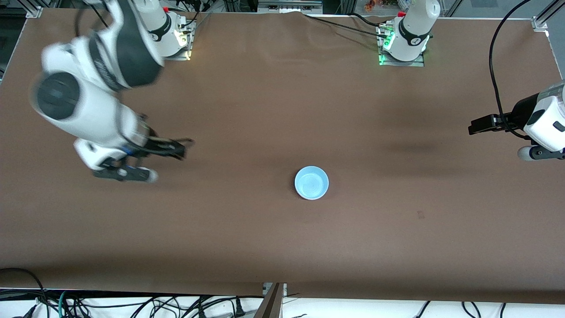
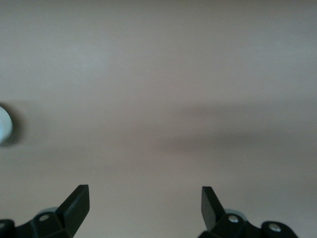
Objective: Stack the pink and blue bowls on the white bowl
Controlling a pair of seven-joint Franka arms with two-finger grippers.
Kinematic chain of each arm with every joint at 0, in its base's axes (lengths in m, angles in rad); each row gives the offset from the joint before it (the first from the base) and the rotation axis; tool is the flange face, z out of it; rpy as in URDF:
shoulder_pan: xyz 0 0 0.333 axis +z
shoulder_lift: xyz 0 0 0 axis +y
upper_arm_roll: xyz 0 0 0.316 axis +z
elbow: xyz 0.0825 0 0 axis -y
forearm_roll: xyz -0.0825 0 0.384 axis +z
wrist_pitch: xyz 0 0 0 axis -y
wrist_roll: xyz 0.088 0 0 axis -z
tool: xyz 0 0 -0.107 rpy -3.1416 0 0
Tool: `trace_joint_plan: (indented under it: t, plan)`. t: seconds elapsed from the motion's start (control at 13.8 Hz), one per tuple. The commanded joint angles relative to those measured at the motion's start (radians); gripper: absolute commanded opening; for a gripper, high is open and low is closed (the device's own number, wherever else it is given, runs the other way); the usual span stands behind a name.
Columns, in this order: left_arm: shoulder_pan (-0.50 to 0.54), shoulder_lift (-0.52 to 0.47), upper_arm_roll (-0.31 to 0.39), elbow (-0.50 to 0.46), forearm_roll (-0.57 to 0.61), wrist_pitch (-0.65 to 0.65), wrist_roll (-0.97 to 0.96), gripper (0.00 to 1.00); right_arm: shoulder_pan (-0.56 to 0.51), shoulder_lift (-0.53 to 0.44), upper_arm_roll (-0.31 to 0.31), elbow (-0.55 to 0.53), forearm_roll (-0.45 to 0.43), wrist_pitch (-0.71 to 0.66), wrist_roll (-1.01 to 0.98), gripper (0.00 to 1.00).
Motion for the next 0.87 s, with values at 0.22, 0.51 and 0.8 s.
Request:
trace_joint_plan:
  t: [0.22, 0.51, 0.8]
  plan:
    - [0.002, 0.015, -0.004, 0.034, 0.011, -0.018, 0.019, 1.00, -0.011, -0.293, -0.139, -0.233, 0.027, -0.106, -0.262, 1.00]
    - [0.008, 0.015, -0.003, 0.034, 0.010, -0.018, 0.021, 1.00, -0.099, -0.372, -0.098, -0.316, 0.007, -0.086, -0.371, 1.00]
    - [0.005, 0.015, -0.003, 0.034, 0.010, -0.018, 0.019, 1.00, -0.163, -0.357, -0.017, -0.270, -0.007, -0.097, -0.318, 1.00]
